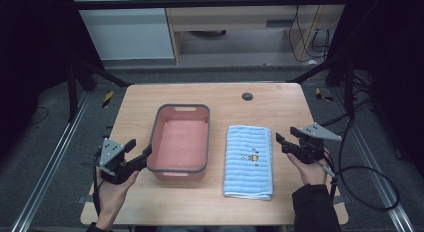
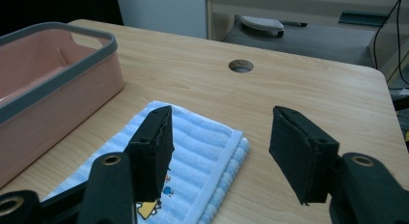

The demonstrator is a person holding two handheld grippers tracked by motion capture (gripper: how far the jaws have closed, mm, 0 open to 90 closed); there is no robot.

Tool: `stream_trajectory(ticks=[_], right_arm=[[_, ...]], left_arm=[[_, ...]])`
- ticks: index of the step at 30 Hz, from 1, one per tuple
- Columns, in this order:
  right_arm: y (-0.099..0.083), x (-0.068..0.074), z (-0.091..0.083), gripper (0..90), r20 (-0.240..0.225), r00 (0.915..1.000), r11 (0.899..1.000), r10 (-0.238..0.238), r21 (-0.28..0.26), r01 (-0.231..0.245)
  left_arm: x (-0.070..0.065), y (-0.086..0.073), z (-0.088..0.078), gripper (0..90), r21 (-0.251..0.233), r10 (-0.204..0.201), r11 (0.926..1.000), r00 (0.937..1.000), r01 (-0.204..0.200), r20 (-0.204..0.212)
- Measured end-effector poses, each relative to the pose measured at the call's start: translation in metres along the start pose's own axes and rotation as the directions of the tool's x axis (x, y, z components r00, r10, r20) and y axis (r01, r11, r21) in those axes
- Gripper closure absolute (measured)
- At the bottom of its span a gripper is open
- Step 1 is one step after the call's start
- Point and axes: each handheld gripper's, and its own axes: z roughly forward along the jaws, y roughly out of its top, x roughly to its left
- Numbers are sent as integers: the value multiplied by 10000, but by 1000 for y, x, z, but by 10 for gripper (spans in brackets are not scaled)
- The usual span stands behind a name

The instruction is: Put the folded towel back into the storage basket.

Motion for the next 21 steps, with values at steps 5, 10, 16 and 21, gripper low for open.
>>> stream_trajectory(ticks=[5, 10, 16, 21], right_arm=[[6, 2, 3, 436, -10, 10000, 10000, -49, -29, 49], [15, 3, 8, 468, -13, 10000, 10000, 15, -48, -15], [21, 5, 11, 501, -56, 10000, 10000, -30, 7, 30], [24, 5, 16, 512, -47, 10000, 9999, -84, 76, 85]], left_arm=[[-10, 3, 5, 403, -41, 31, 10000, 9996, -30, 283], [-29, 7, 14, 403, -8, 319, 9995, 9974, -319, 640], [-47, 10, 21, 408, -67, 454, 9990, 9940, -450, 998], [-63, 11, 29, 416, -50, 485, 9988, 9903, -483, 1302]])
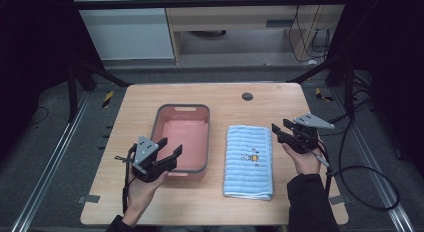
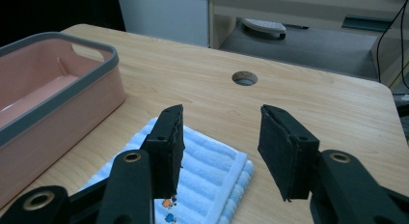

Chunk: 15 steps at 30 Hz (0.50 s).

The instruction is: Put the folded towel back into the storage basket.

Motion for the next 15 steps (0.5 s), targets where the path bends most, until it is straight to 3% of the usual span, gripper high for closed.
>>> stream_trajectory(ticks=[15], right_arm=[[7, -8, 9, 481, 265, 9996, 10000, -42, 6, 42]], left_arm=[[-46, 4, 26, 431, 144, 325, 9993, 9942, -342, 1023]])
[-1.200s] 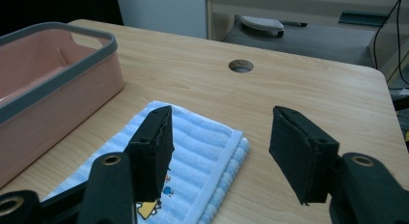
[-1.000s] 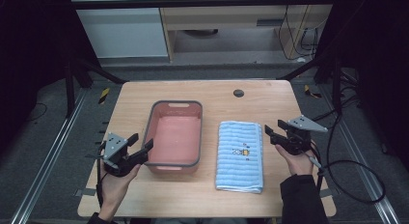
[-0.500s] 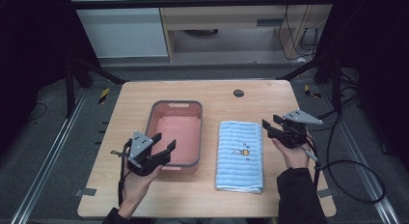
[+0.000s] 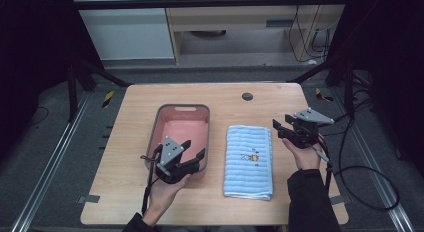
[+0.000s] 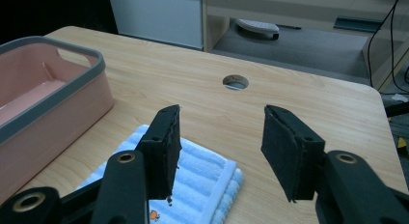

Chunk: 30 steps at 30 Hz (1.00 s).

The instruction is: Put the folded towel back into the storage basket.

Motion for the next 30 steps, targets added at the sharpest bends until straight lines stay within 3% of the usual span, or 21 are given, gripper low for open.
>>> stream_trajectory(ticks=[6, 12, 16, 30], right_arm=[[2, -2, 4, 475, 3, 10000, 10000, -50, 29, 50], [3, -6, 9, 457, 86, 9998, 9997, -200, 122, 199], [3, -9, 11, 458, 114, 9998, 9997, -192, 159, 190], [-5, -15, 32, 426, 159, 9994, 9978, -317, 592, 307]], left_arm=[[-17, -2, 12, 435, 152, 297, 9994, 9992, -301, 281], [-29, -3, 20, 450, 166, 258, 9995, 9982, -267, 550], [-37, -5, 24, 451, 226, 501, 9984, 9972, -514, 554], [-60, -16, 41, 480, 630, 391, 9970, 9957, -445, 845]])
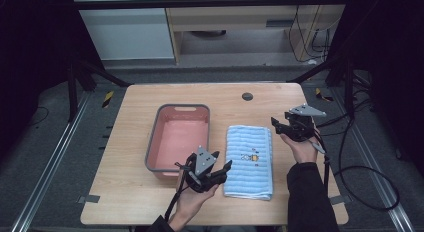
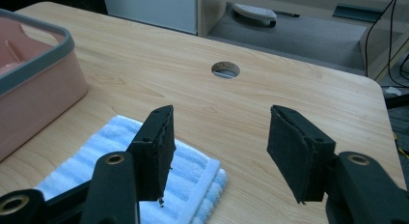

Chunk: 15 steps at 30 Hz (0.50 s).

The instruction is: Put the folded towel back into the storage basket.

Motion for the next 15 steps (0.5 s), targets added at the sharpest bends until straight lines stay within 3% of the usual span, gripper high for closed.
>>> stream_trajectory(ticks=[7, 15], right_arm=[[-9, -3, 11, 439, 131, 9998, 9994, 172, 289, -176], [-17, -5, 21, 449, -63, 9999, 9979, 144, 636, -139]], left_arm=[[-7, -10, 11, 491, 390, -19, 9992, 10000, 20, -12], [-10, -22, 21, 509, 729, -28, 9973, 9999, 39, -156]])
